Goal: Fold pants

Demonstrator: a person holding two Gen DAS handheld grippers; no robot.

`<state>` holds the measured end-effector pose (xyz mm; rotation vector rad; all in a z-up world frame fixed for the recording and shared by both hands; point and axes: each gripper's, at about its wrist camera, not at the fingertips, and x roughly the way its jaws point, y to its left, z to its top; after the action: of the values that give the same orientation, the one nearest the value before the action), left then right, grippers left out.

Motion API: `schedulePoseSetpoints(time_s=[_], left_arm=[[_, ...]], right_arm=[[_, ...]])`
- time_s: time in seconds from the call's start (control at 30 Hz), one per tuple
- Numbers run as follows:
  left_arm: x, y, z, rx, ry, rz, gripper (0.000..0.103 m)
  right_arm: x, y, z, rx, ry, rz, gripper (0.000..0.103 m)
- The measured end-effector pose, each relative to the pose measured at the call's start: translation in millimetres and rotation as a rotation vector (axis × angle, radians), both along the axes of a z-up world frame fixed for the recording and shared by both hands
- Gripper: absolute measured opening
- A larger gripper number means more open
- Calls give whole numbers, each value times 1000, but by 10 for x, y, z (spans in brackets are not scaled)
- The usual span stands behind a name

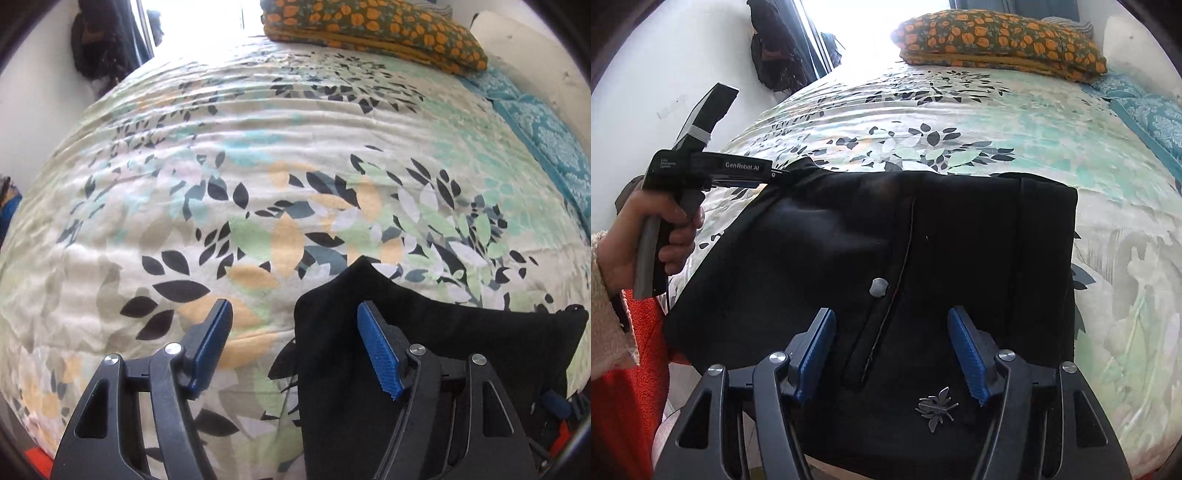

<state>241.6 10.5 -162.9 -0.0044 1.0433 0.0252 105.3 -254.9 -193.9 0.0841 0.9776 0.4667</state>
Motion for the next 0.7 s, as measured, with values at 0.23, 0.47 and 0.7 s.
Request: schedulePoseSetpoints(time_s=[0.23,0.47,0.7], left_arm=[[251,-500,-201,92,55,-205,72],[461,-56,-305,-14,68,31,80],[-26,-61,330,-25,-70,-48,79]], right_arm=[[-29,-6,-5,0,-11,18,65],[-36,6,-3,-6,-14,19,65],[-97,-17,47,-5,-45,24,66]])
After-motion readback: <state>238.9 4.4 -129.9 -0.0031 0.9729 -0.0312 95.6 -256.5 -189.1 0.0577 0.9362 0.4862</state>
